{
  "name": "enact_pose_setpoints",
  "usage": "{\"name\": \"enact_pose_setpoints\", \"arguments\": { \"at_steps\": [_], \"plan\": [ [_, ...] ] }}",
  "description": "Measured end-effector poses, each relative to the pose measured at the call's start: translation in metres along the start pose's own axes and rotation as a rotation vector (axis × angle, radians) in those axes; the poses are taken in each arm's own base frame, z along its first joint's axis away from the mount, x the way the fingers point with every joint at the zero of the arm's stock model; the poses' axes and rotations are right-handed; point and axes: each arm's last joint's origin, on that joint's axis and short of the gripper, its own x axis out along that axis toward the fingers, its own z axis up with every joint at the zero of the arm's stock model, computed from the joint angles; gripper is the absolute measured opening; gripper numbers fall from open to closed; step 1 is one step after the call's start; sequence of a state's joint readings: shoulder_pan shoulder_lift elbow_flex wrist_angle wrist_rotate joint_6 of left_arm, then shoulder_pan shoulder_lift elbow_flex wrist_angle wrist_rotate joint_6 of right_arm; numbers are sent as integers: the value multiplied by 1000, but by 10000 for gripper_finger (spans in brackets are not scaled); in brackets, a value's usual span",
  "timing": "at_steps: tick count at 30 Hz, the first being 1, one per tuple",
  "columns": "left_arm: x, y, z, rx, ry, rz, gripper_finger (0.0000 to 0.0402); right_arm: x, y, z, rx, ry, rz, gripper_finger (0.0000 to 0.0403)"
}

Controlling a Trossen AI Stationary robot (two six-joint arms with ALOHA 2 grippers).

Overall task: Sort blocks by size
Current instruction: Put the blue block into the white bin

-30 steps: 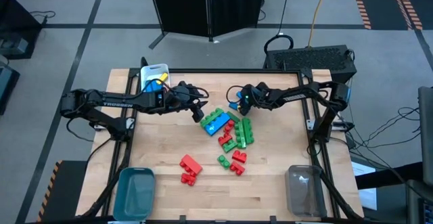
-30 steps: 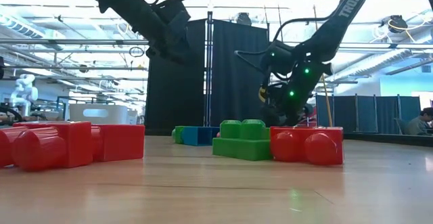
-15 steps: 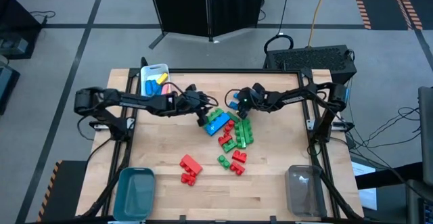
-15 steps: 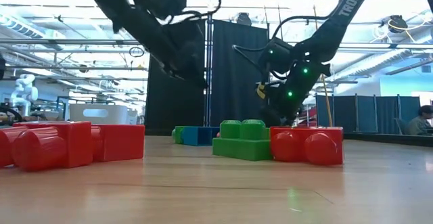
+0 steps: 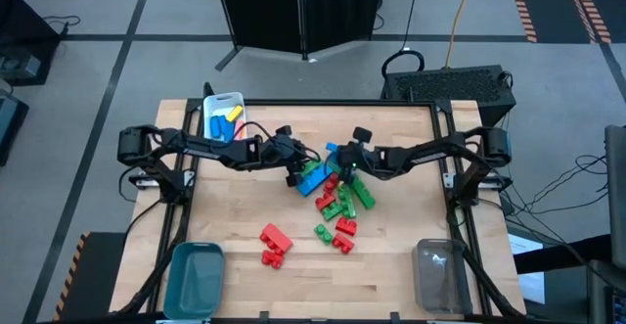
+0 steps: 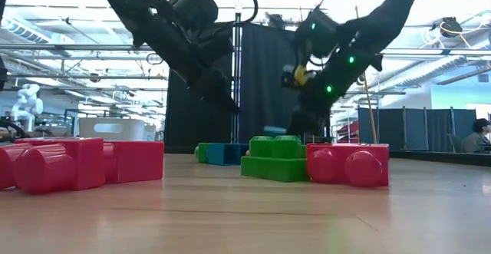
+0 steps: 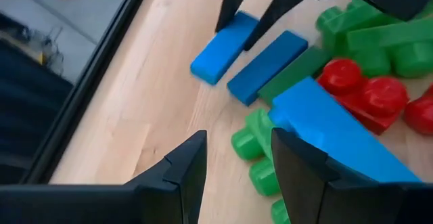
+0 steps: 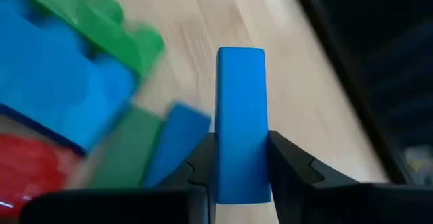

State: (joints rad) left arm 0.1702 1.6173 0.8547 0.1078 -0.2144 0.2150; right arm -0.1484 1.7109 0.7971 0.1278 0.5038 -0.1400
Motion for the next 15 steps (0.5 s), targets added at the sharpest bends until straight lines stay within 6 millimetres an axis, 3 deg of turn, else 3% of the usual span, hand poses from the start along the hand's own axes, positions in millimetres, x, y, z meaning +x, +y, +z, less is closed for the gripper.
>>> {"name": "enact_pose_setpoints", "arguments": {
  "at_steps": [7, 15],
  "plan": [
    [-2, -8, 6, 119, -49, -13, 156, -26, 19, 17, -128, -135, 48, 76],
    [-3, -12, 9, 202, -82, -15, 156, -36, 30, 22, -210, -186, 15, 76]
  ]
}}
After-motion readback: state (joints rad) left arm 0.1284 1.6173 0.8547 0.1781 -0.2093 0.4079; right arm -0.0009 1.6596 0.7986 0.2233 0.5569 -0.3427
